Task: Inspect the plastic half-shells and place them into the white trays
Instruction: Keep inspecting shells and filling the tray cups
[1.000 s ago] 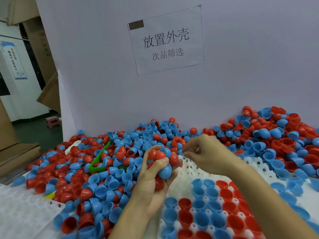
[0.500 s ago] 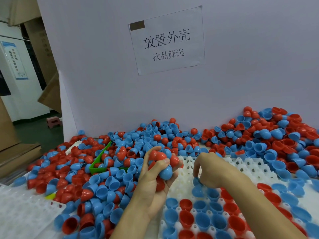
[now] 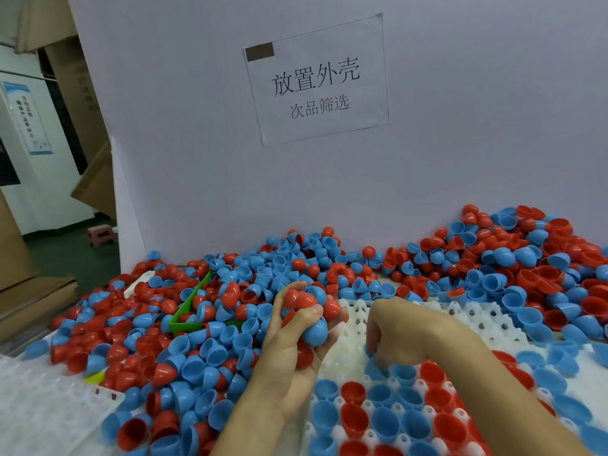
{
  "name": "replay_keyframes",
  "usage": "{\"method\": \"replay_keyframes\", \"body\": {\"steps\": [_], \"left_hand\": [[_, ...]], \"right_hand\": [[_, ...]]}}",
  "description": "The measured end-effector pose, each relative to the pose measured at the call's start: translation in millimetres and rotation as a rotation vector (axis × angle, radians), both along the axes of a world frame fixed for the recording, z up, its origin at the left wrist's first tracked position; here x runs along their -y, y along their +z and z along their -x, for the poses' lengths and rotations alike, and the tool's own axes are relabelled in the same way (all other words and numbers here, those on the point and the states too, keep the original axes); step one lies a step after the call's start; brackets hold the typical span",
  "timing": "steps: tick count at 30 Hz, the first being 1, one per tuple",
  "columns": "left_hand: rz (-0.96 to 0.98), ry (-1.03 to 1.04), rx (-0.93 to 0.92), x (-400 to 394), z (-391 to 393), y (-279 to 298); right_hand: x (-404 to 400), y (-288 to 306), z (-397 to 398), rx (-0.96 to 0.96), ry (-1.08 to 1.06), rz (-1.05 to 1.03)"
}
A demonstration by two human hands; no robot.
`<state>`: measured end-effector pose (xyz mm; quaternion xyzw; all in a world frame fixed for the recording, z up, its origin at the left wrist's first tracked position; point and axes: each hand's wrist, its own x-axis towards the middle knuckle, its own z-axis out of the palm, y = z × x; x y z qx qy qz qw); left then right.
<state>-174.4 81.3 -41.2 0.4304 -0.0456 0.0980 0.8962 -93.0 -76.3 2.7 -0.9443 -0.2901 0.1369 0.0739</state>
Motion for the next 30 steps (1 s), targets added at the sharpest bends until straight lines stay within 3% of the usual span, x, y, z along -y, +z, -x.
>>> {"method": "replay_keyframes", "body": {"steps": [5,12,21,24,27,30], "left_hand": [[0.004,0.002,0.009,-1,-1,0],[0.047,0.069,0.005,-5,-1,0],[0.080,0.052,-0.022,-4,1,2],[0.070,0.050,-0.039,-3,2,2],[0.072,0.058,-0.056,-2,2,1],[0.047,0.060,-0.047,-2,3,3]], "right_hand": [[1,7,-3,0.153,0.060,-0.208],[1,26,5,0.264,0.120,-0.653],[1,31,10,0.368,0.108,-0.786],[4,48,19,0.602,0.016,-1.073],[5,77,36,0.900,-0.107,-1.563],[-4,107,42,0.934,-0.159,-1.888]]}}
